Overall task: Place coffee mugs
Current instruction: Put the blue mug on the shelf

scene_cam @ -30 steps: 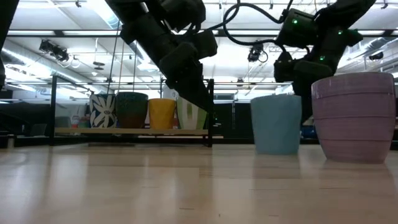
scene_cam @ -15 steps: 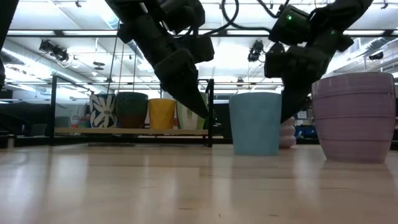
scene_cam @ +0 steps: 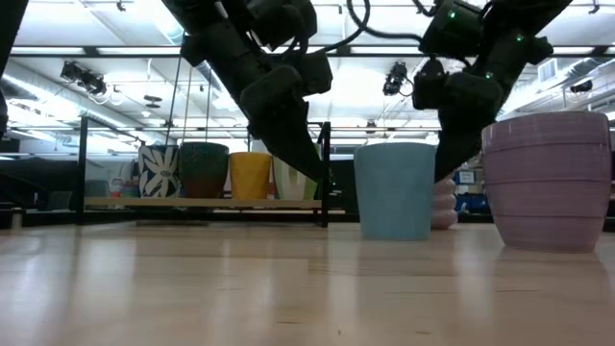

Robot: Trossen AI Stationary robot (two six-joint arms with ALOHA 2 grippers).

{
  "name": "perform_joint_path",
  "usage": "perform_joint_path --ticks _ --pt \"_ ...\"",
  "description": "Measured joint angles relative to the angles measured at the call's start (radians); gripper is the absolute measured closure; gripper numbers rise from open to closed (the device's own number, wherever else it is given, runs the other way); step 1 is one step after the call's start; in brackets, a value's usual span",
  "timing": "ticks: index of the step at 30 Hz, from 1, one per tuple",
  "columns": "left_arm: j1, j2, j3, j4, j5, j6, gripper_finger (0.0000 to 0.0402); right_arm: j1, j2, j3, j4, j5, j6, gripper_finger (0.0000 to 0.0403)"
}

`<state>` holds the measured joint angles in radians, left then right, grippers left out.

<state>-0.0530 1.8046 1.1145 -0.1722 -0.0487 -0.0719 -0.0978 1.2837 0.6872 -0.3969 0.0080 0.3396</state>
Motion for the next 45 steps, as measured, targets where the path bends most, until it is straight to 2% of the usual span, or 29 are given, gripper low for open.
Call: perform_joint_path --ticks 4,8,18,25,31,38,41,45 --pt "-0.009 -0.028 0.001 -0.017 0.000 0.009 0.0249 0.000 0.056 0.000 0.029 -0.012 0.005 0.0245" --pt "-0.020 -0.062 0.001 -0.036 0.001 -0.002 0.0249 0.001 0.105 0.000 0.114 -0.093 0.005 0.0245" --pt "-0.032 -0.097 0.001 -0.067 0.001 -0.003 0.0249 0.028 0.198 0.000 0.325 -0.173 0.002 0.0245" --pt "-0.032 -0.099 0.001 -0.073 0.000 -0.002 0.0249 0.030 0.177 -0.001 0.299 -0.183 -0.003 0.0245" --pt "-0.032 -0.099 0.052 -0.152 0.000 0.005 0.0249 0.031 0.061 -0.001 0.176 -0.125 -0.018 0.0245" --pt "-0.047 -0.099 0.091 -0.188 0.000 0.016 0.0249 0.050 -0.068 0.000 0.023 0.007 -0.019 0.0245" --pt "-0.064 -0.100 0.092 -0.167 -0.003 0.079 0.0249 0.075 -0.094 -0.008 0.022 0.063 -0.018 0.0245" --pt "-0.088 -0.100 0.092 -0.139 -0.028 0.185 0.0249 0.101 -0.095 -0.020 0.020 0.072 -0.003 0.0245"
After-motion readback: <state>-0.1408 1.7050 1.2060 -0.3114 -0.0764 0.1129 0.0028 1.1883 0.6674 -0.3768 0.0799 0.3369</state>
